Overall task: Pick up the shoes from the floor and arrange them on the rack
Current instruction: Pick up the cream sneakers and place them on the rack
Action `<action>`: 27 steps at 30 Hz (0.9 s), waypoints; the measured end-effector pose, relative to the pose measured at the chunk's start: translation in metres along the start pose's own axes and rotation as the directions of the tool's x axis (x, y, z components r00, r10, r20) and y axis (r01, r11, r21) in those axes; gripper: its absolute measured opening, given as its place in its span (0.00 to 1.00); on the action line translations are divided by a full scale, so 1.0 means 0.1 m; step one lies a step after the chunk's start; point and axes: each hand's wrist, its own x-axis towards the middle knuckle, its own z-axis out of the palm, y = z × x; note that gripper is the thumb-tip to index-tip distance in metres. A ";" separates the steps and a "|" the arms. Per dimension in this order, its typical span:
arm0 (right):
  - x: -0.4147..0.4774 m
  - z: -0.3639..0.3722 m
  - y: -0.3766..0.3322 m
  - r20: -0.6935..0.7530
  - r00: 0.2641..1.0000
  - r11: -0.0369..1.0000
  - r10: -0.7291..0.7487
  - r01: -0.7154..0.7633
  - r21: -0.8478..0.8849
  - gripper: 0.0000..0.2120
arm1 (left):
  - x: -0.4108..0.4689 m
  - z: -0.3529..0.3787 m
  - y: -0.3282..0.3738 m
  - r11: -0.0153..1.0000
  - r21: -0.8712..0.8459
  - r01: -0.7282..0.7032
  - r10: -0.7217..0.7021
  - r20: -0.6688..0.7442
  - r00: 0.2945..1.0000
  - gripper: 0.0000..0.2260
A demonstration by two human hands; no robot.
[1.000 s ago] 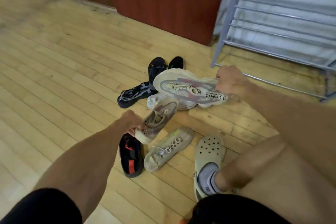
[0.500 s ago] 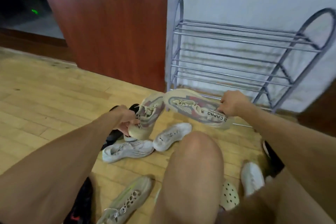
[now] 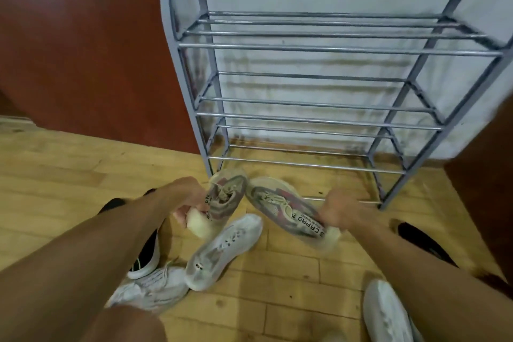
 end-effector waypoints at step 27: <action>2.42 1.41 -0.40 -0.072 0.985 0.689 0.155 -0.056 0.722 0.11 | 2.67 0.80 0.46 0.749 -0.646 -0.148 -0.075 -0.305 0.949 0.06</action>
